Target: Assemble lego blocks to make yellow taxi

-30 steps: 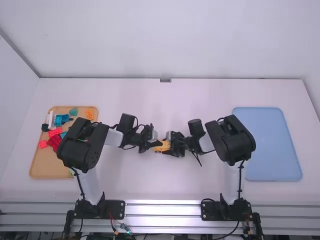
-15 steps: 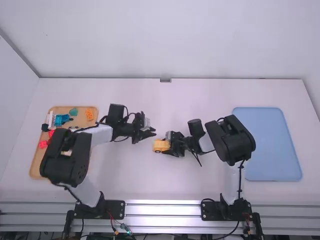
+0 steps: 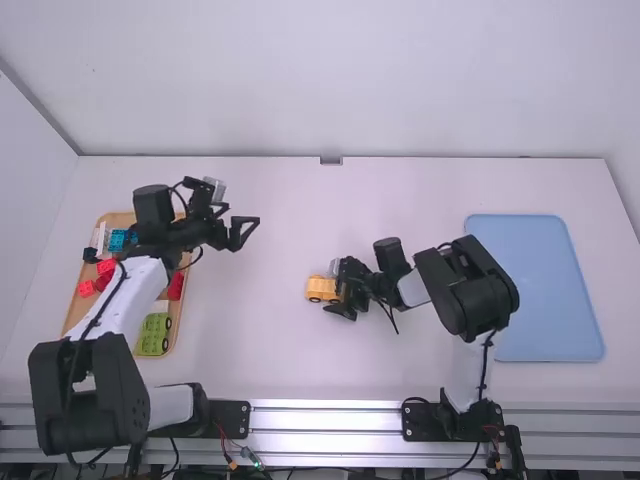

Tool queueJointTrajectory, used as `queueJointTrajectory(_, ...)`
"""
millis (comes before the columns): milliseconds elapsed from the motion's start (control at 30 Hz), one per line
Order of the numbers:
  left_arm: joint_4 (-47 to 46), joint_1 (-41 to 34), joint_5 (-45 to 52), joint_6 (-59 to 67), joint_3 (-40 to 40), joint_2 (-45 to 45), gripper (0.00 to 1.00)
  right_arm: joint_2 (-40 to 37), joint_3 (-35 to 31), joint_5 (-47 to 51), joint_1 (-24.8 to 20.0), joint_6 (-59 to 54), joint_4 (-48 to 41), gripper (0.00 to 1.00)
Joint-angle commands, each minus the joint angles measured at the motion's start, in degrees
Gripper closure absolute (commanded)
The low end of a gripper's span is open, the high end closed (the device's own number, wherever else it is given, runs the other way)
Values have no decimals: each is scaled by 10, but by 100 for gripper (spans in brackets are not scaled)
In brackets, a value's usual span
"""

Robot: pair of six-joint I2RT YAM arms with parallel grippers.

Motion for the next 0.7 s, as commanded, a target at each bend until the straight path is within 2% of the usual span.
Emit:
queueJointTrajectory(0, -10, 18, -73, -59, -4, -19, 1, -50, -19, 103, -3, 4, -43, 1)
queueJointTrajectory(67, -21, 27, -110, -82, 0, -20, 1, -96, -25, 145, -3, -9, -105, 1)
queueJointTrajectory(200, -102, 34, -264, -162, 35, -19, 0, -171, -26, 212, -3, -10, -199, 1)
queueJointTrajectory(233, -142, 34, -326, -180, 59, -12, 1, -196, -26, 231, -3, -10, -225, 1)
queueJointTrajectory(367, -240, 35, -434, -193, 150, 35, 1, -255, -31, 250, -3, -3, -260, 1)
queueJointTrajectory(667, -434, 71, -456, -193, 383, 226, 1, -291, -34, 250, -3, -3, -278, 1)
